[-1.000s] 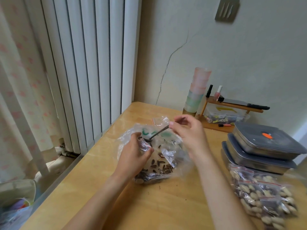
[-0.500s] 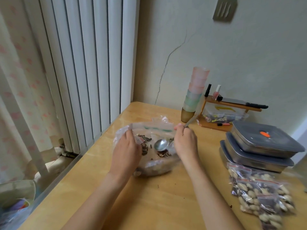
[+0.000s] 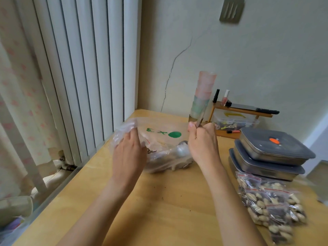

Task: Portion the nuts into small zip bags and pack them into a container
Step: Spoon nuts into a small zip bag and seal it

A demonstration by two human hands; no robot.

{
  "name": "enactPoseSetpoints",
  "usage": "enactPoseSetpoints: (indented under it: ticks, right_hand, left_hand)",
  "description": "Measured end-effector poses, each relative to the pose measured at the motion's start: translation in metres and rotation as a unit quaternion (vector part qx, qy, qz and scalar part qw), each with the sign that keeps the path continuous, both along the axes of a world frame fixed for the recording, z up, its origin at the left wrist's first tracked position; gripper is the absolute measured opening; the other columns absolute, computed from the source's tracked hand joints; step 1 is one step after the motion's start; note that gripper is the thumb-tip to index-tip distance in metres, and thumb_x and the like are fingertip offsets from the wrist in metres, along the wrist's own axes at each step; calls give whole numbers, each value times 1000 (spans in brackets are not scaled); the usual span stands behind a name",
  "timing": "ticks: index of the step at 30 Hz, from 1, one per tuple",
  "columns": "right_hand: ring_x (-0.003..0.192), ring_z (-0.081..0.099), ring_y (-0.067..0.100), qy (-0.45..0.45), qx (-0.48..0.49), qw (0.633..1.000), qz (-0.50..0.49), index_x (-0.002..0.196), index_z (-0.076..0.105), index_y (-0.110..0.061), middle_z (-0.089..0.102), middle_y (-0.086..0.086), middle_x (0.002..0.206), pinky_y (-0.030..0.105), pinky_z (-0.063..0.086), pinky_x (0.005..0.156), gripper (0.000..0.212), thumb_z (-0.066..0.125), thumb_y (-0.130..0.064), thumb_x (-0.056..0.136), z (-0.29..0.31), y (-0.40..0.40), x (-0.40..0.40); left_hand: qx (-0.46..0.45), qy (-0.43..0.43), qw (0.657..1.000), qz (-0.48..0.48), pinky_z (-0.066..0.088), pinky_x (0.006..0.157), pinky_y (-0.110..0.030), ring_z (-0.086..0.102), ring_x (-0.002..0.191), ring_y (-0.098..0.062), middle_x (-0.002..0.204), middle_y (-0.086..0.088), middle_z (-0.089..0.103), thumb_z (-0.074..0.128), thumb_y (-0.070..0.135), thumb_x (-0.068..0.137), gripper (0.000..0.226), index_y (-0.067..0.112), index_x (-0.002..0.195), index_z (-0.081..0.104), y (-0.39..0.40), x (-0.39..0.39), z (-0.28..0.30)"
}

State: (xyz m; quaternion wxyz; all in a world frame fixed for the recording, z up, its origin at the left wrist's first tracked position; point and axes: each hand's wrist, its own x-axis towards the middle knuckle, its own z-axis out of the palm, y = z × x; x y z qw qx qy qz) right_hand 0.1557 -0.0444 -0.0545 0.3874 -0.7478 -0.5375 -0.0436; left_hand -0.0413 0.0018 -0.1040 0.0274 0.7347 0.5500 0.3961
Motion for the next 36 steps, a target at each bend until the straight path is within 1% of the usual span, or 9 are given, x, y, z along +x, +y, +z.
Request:
enactPoseSetpoints:
  ticks: [4, 9, 13, 16, 21, 24, 27, 29, 36]
  right_hand:
    - [79, 65, 32, -44, -16, 999, 14, 93, 69, -9, 66, 10, 82, 49, 57, 71, 44, 39, -37, 110, -4, 3, 1]
    - [69, 65, 22, -63, 24, 997, 46, 91, 75, -12, 70, 4, 79, 41, 57, 67, 36, 53, -37, 105, -11, 11, -16]
    - [59, 58, 18, -83, -2, 991, 102, 87, 75, -12, 59, -2, 61, 30, 44, 58, 35, 54, -31, 105, -18, 11, -33]
    - [56, 52, 16, -99, -3, 988, 122, 81, 76, -12, 49, -5, 55, 25, 36, 61, 37, 55, -30, 105, -19, 8, -42]
    - [55, 59, 22, -103, 2, 987, 126, 77, 73, -9, 61, 4, 58, 32, 48, 57, 41, 55, -31, 106, -18, 8, -41]
    - [53, 59, 22, -102, 14, 986, 131, 74, 71, -10, 64, 4, 60, 36, 51, 56, 41, 54, -31, 106, -17, 9, -41]
    - [53, 60, 22, -111, 27, 984, 140, 72, 71, -8, 68, 5, 62, 40, 53, 58, 43, 53, -29, 105, -18, 11, -43]
    - [53, 62, 21, -116, 22, 983, 141, 69, 70, -8, 68, 4, 63, 40, 54, 59, 47, 50, -30, 106, -20, 12, -45]
    - [53, 70, 8, 80, -34, 990, 112, 86, 75, -9, 72, 1, 63, 34, 63, 64, 37, 51, -29, 106, -22, 10, -41]
  left_hand:
    - [-45, 11, 999, -3, 44, 76, -41, 59, 98, -35, 111, -13, 63, 55, 15, 92, 68, 9, 154, 29, 3, -2, -19]
    - [-60, 30, 997, -26, 45, 78, -40, 60, 97, -33, 109, -8, 66, 53, 16, 92, 75, 14, 159, 21, 9, -3, -32]
    - [-102, 68, 992, 8, 39, 68, -36, 62, 92, -33, 100, -11, 70, 54, 12, 86, 49, 7, 135, 50, 10, -8, -32]
    - [-127, 87, 988, 22, 39, 60, -35, 62, 82, -31, 87, -9, 67, 54, 8, 82, 42, 4, 124, 52, 10, -13, -36]
    - [-132, 119, 984, 0, 27, 50, -33, 55, 73, -29, 75, -6, 56, 54, 2, 82, 27, 6, 107, 45, 13, -16, -45]
    - [-136, 88, 986, -35, 25, 49, -30, 54, 76, -28, 74, 2, 51, 53, -1, 83, 25, 8, 104, 44, 12, -12, -45]
    - [-132, 23, 988, -77, 39, 57, -26, 64, 88, -27, 85, 6, 64, 57, -2, 83, 23, 9, 103, 49, 11, -6, -47]
    - [-134, -25, 985, -105, 40, 57, -15, 65, 87, -20, 83, 14, 63, 60, -2, 84, 22, 10, 100, 53, 9, -3, -49]
    - [-164, -91, 979, -80, 38, 69, -28, 64, 99, -30, 105, -9, 72, 62, 2, 83, 38, 9, 120, 60, 10, 3, -51]
